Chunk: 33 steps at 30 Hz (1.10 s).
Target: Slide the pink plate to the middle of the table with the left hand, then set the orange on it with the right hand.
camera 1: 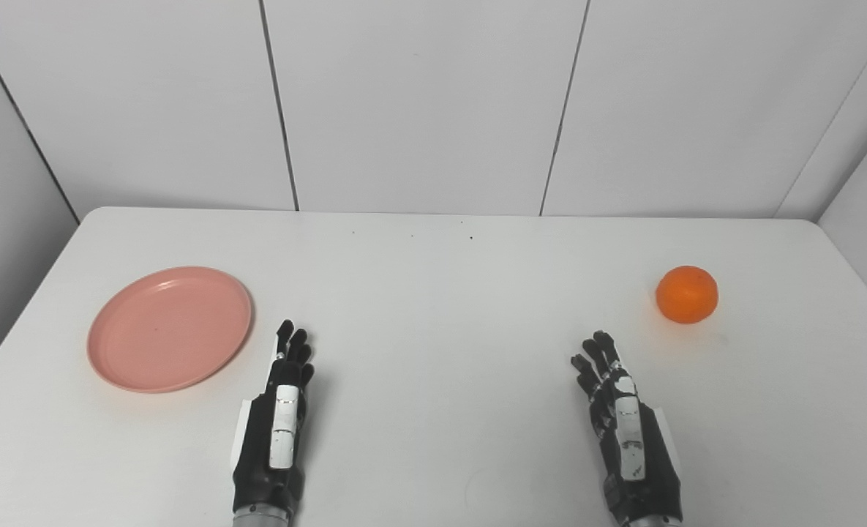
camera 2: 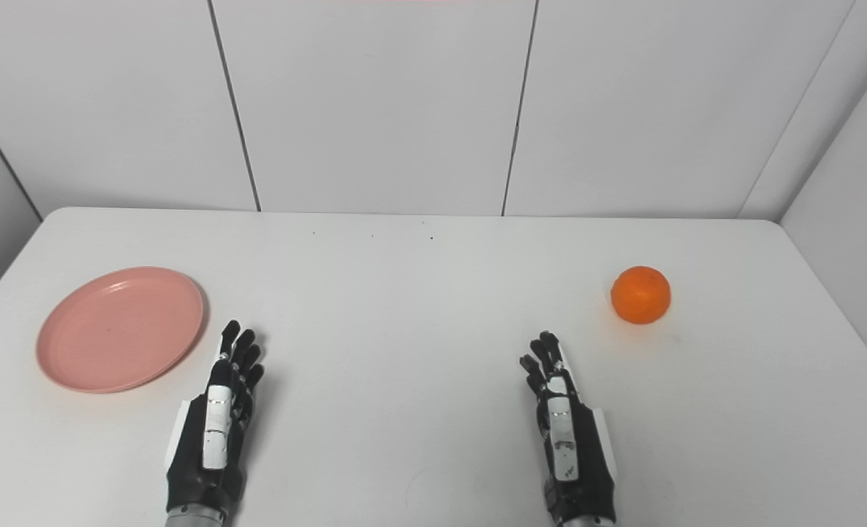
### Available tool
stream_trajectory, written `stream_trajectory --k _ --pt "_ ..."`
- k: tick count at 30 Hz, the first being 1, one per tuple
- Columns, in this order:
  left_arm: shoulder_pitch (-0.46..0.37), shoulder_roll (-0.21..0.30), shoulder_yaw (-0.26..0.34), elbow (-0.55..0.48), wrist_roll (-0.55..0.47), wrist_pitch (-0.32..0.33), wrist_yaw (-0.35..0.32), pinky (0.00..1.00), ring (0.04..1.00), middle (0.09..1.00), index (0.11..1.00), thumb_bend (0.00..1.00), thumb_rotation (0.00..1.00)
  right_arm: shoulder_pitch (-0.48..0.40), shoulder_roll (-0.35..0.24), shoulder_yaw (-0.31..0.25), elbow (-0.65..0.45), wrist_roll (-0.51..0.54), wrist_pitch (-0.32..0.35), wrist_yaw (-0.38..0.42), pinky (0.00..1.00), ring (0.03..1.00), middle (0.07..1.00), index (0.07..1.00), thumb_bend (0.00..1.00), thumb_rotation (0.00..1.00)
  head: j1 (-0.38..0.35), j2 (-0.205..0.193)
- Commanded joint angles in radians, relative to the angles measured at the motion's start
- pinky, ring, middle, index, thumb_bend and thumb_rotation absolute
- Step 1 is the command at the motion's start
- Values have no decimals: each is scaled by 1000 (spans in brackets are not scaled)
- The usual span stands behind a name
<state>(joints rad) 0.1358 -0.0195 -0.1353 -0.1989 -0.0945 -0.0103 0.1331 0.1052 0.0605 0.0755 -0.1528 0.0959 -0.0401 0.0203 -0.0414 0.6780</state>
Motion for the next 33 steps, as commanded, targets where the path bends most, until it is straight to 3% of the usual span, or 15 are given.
stream_trajectory --k 1,33 --pt "45 -31 2 -21 3 14 -14 1000 998 1000 1000 713 991 7 6 1 -1 9 47 5 976 926 952 954 806 1000 1 -1" --pt "43 -35 6 -14 -6 20 -14 1000 997 1000 1000 679 980 6 7 -1 6 20 50 6 976 920 947 951 814 980 2 -2"
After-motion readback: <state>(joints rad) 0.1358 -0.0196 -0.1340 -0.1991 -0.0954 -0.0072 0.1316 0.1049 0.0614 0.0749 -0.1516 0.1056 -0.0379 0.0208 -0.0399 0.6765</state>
